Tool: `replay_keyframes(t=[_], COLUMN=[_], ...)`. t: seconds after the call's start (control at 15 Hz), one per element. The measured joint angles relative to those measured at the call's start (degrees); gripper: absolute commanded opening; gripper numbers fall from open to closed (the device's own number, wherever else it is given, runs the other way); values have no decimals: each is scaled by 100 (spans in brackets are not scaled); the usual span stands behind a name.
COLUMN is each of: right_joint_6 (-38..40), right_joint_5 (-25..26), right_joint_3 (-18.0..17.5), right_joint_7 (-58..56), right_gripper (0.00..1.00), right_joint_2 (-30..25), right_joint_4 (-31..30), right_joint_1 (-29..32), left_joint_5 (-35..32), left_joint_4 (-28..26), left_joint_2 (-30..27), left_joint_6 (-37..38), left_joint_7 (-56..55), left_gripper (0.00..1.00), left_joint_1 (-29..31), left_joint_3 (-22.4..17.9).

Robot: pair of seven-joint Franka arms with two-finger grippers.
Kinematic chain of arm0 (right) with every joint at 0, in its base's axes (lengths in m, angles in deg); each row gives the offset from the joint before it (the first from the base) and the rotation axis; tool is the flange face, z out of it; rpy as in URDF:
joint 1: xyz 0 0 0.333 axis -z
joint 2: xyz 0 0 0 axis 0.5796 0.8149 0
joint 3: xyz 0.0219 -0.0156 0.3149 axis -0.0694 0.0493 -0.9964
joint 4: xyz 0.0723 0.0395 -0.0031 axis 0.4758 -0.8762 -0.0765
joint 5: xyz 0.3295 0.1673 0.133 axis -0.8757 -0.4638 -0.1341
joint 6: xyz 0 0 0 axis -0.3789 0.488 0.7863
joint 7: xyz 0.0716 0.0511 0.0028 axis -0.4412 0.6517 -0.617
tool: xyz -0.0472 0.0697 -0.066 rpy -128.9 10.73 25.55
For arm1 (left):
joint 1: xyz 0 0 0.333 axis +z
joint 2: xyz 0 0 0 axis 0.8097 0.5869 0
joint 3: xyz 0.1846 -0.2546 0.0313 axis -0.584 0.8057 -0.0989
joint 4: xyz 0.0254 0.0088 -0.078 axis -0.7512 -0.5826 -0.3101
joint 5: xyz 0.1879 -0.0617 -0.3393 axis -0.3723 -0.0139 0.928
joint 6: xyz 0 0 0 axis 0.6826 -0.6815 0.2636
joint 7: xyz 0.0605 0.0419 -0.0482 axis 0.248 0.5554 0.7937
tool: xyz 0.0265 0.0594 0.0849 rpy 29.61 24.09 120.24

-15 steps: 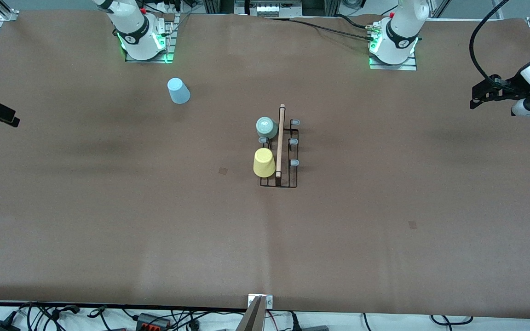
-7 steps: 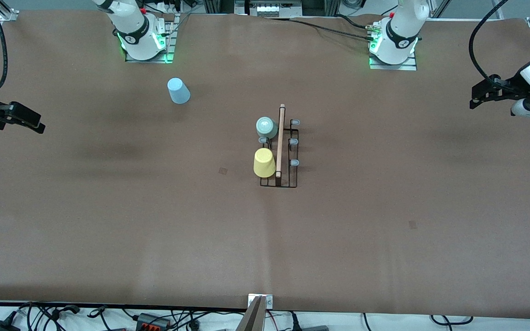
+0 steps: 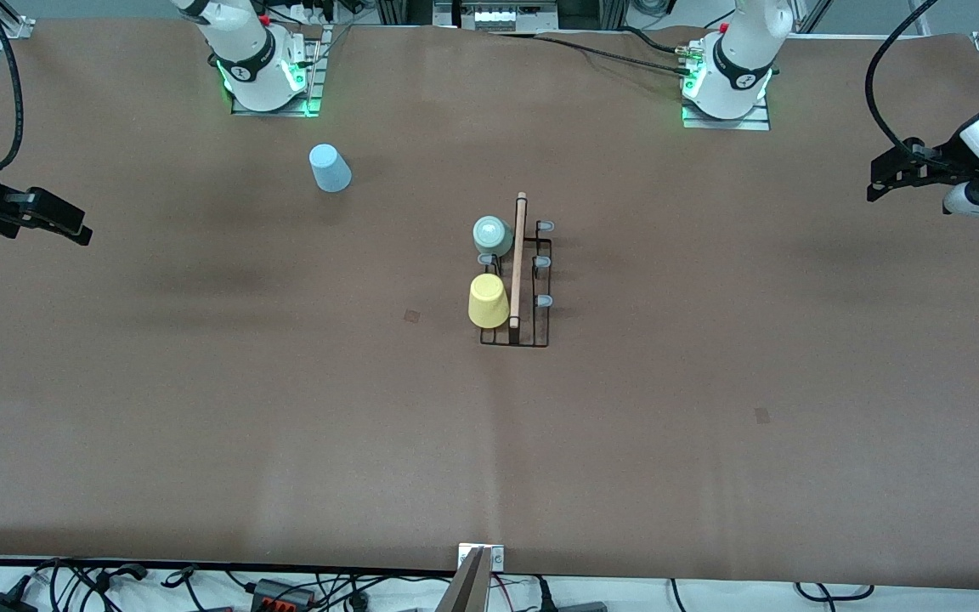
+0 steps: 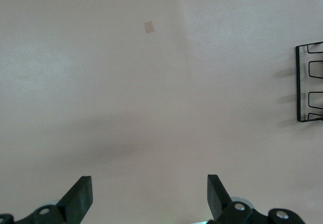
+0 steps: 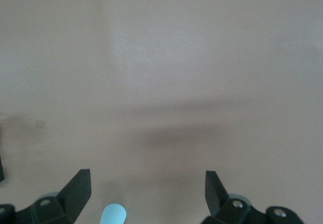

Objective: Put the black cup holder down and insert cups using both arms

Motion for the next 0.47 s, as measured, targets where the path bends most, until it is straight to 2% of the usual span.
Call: replay_keyframes(t=[0.47], right_joint_6=[40], right_joint_5=[31], right_joint_3=[80], right_joint_7=[-3], right_gripper=[100], right_joint_2=[-3], right_joint_4=[0], right_joint_1=[8], left_joint_5=[105], left_joint_4=[0], left_joint_2=[0], left_joint_6=[0], left_joint_7=[0], left_gripper=[100], left_joint_1=[16], left_joint_3=[-25])
